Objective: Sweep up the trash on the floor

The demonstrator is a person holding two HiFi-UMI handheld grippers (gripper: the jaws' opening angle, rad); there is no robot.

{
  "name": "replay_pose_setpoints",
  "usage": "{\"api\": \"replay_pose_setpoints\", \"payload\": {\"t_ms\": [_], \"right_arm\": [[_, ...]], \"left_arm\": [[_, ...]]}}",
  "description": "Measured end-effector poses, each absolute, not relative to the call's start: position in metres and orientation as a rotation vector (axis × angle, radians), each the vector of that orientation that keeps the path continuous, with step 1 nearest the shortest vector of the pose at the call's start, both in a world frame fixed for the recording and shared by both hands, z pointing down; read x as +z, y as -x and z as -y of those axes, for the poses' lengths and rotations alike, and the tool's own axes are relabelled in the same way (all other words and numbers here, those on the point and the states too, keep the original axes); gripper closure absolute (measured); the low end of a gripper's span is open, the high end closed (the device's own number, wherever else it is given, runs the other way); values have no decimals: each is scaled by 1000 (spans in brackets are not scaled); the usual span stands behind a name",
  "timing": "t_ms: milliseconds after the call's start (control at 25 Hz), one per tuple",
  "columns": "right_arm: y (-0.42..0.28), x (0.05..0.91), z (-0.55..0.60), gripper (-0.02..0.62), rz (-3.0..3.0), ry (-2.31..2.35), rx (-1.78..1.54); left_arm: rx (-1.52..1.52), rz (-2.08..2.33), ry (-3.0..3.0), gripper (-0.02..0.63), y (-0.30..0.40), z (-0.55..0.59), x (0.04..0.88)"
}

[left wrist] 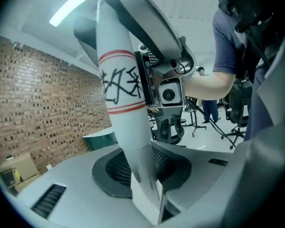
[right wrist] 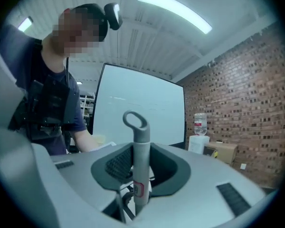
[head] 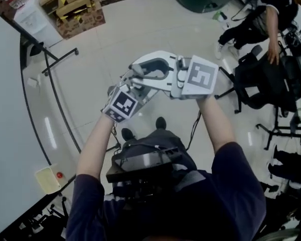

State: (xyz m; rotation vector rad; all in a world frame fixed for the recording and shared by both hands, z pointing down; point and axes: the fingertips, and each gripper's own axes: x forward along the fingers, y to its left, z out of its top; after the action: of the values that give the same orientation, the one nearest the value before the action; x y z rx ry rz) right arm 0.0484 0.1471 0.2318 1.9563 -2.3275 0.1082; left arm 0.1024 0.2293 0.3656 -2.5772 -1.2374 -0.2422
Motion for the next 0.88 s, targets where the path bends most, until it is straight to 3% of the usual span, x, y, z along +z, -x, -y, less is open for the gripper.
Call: {"api": "replay_pose_setpoints", "payload": {"t_ms": [240,360,880], "right_arm": [[-56,223,-183,479,2617,-1657,151],[-43,223,-193,477,2739,-1445,161],[-50,242,-169,479,2818,-1110,157]], "left_arm": [[-314,1160,2598,535,-108,-250,362],[-322,1005,2621,606,-103,-253,364],[-452,688,2763,604,-127,-224,386]]}}
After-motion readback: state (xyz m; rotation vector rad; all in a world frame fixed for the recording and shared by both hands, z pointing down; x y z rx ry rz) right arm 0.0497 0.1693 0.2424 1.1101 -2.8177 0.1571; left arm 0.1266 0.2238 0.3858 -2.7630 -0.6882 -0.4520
